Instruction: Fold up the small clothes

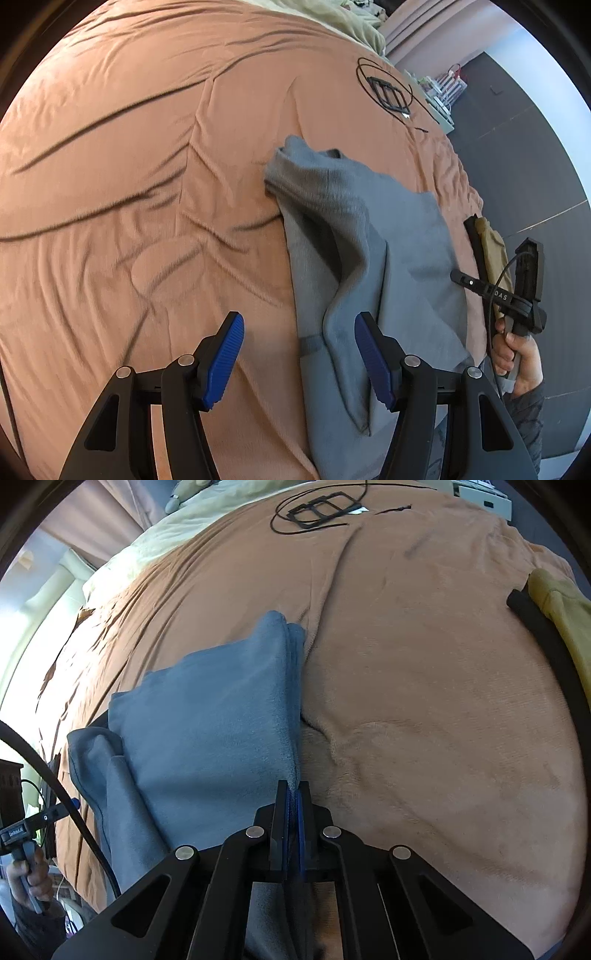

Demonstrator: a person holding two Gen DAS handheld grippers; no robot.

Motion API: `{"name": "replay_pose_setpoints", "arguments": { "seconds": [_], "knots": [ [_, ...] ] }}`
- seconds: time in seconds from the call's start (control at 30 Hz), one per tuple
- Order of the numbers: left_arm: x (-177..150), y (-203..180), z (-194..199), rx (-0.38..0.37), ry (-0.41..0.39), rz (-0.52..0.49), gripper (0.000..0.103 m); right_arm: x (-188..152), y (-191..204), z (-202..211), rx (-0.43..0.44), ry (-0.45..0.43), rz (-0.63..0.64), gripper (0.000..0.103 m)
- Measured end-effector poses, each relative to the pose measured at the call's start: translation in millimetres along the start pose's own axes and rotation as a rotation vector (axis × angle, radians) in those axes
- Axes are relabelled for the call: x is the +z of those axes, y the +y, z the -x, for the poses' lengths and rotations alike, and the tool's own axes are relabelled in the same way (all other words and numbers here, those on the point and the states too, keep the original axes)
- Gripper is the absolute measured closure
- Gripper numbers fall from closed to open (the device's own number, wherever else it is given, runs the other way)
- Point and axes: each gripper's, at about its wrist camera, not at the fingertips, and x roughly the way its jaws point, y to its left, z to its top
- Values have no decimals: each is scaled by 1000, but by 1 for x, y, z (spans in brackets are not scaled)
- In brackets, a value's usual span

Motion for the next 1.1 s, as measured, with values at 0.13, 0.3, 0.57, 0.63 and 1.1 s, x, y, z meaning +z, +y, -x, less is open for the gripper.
{"name": "replay_pose_setpoints", "arguments": {
  "seconds": [0.13,0.3,0.57,0.63,1.1],
  "knots": [
    [-5,1,2,-10,1,11,39,-7,8,11,-57,-3,5,93],
    [-12,-1,5,-23,-4,11,39,-24,38,39,-106,-73,113,51],
    [-32,-6,4,-27,11,-1,39,-66,90,68,-116,-126,299,51],
    [-38,-5,3,-24,15,0,39,-78,102,73,-112,-133,357,51],
    [-91,6,-6,-57,63,8,65,-143,171,66,-135,-99,744,66]
  ]
}}
